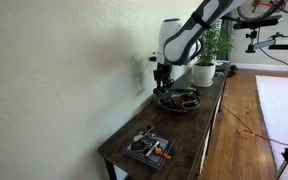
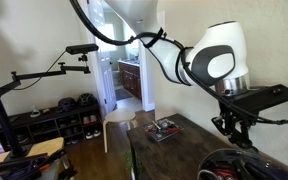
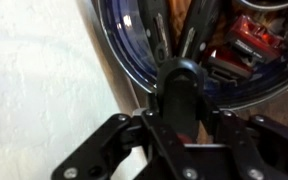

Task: Pick up the remote from the table and place it on the tray on the right

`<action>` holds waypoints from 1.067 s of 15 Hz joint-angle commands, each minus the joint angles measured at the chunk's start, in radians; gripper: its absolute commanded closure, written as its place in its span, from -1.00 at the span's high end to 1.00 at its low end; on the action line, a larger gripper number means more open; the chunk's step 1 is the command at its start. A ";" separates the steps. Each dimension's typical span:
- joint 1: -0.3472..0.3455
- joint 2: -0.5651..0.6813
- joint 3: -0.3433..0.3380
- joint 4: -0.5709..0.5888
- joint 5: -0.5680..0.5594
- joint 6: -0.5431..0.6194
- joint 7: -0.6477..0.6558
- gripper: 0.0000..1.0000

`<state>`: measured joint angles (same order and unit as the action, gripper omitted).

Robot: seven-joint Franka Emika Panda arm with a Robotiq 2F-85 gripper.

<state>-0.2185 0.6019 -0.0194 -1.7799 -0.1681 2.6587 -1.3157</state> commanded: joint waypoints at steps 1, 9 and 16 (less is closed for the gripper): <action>0.013 -0.024 -0.045 -0.037 -0.033 0.005 0.072 -0.63; -0.013 0.047 -0.052 -0.028 -0.022 0.028 0.129 -0.63; -0.015 0.063 -0.062 -0.032 -0.033 0.014 0.168 0.37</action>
<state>-0.2391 0.6866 -0.0677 -1.7852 -0.1726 2.6594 -1.1948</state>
